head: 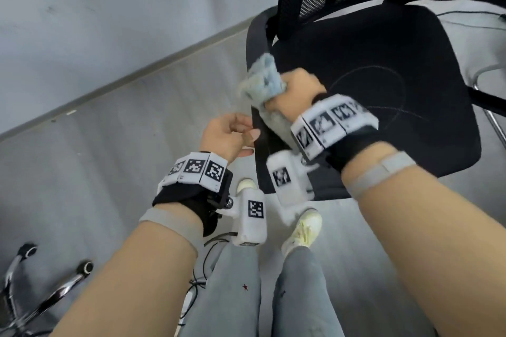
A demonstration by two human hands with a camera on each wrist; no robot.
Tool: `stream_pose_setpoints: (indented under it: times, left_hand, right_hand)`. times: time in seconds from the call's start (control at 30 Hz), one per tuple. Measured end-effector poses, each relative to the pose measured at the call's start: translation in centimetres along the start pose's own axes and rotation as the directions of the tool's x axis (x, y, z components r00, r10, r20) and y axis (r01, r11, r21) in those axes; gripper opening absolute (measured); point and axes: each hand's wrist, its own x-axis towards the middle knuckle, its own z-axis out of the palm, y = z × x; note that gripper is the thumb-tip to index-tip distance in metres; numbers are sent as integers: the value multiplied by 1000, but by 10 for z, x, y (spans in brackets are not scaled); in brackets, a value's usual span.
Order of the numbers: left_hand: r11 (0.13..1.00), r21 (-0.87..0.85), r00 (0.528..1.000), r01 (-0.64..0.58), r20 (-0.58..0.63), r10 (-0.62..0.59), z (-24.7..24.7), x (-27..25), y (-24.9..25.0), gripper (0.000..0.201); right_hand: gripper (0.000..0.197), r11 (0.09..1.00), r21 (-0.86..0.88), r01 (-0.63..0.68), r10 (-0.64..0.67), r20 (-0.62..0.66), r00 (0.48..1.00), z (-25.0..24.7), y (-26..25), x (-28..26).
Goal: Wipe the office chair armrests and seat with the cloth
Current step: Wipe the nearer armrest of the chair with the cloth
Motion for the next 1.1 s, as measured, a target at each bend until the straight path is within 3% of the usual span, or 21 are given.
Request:
stream_pose_setpoints:
  times: [0.1,0.23,0.27,0.33,0.43,0.53,0.7,0.8,0.9,0.93,1.0,1.1]
  left_hand:
    - [1000,18,1000,-21,-21,21,-2,5,4,22]
    - [999,-17,999,-33,-30,32,-2,5,7,25]
    - [998,-50,999,-29,-39,27,-1,4,4,21]
    - [993,-119,999,-2,-38,-3,2,-1,-4,13]
    - [980,-194,999,33,-12,-36,1,-4,-4,11]
    - [993,-117,1000,4,-27,-7,-1,1,5,17]
    - [999,-48,1000,4,12,-3,0,1,8,19]
    - [998,-64,1000,24,22,-22,-1,0,6,20]
    - [994,-85,997,66,37,-63,-3,-1,6,16]
    - [994,-82,997,75,42,-72,-4,-1,6,14]
    - [994,-72,996,79,55,-75,-5,0,7,14]
    - [994,-65,994,85,71,-81,-6,1,8,16]
  right_hand:
    - [18,995,90,46,-48,23,999,3,4,4]
    - [17,996,76,51,-56,69,996,22,45,-54]
    - [26,994,93,49,-57,93,994,26,50,-65]
    - [36,993,101,58,-66,80,995,27,51,-65]
    - [20,992,20,127,-127,-7,992,24,39,-49]
    - [24,988,13,151,-151,-20,988,32,46,-56]
    - [35,982,-63,176,-171,69,983,50,84,-93]
    - [43,975,126,185,-181,-46,982,37,68,-81]
    - [22,926,317,205,-134,-230,964,11,38,-47]
    - [17,932,304,198,-131,-227,965,5,31,-35]
    - [28,962,186,197,-173,-138,975,6,27,-24]
    - [38,979,112,173,-176,20,984,33,49,-54]
